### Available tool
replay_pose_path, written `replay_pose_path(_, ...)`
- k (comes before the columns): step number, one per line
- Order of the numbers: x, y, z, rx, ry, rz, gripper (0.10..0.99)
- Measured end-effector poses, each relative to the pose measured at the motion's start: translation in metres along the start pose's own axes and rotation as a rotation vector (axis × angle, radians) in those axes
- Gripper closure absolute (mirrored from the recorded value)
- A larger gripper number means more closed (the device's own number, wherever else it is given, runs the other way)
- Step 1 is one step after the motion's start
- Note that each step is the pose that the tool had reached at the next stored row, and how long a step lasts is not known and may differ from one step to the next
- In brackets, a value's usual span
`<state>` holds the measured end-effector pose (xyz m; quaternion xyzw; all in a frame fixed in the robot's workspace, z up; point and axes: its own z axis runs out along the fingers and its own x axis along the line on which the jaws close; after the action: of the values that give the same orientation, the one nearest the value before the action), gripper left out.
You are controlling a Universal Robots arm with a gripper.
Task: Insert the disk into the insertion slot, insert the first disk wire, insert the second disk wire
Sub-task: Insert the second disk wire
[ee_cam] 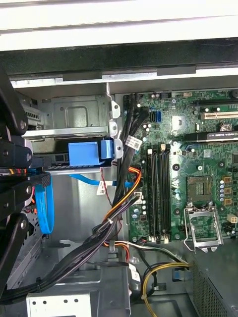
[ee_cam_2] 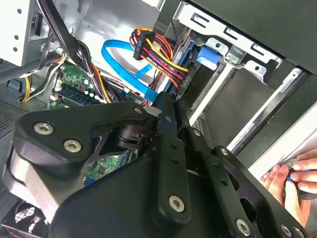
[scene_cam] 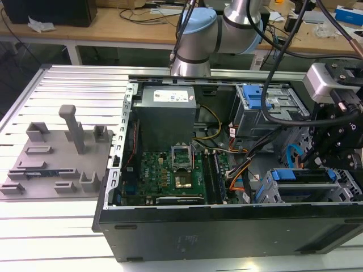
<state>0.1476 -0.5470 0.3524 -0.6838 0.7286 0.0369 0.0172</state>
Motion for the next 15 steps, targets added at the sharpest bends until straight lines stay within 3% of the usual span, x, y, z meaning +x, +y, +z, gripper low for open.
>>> replay_pose_path(15,0.0015,-0.0028,0.0057,0.000,-0.0012,0.000,0.925)
